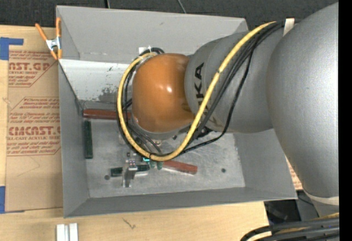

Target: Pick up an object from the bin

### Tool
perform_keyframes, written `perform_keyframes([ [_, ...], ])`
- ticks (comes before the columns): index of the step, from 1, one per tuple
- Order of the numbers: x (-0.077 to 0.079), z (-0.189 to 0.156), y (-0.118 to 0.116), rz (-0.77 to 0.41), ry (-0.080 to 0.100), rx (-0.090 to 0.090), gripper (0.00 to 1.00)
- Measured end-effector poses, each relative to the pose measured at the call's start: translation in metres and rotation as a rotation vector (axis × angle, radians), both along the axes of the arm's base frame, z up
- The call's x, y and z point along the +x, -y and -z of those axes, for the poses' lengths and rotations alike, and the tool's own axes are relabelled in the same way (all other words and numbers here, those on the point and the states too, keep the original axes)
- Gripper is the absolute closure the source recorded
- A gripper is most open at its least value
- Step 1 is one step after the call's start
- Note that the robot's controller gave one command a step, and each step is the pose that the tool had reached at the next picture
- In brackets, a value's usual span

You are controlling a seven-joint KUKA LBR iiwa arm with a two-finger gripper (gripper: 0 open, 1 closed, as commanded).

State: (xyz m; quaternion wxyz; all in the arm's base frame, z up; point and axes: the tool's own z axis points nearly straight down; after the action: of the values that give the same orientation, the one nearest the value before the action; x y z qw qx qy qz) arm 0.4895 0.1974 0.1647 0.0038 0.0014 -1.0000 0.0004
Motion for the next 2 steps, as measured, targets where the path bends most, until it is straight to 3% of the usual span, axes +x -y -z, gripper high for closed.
perform_keyframes([
  [1,0.002,-0.004,0.001,0.003,0.007,0.002,0.0],
  [2,-0.005,0.076,0.03,0.011,0.011,0.003,0.0],
])
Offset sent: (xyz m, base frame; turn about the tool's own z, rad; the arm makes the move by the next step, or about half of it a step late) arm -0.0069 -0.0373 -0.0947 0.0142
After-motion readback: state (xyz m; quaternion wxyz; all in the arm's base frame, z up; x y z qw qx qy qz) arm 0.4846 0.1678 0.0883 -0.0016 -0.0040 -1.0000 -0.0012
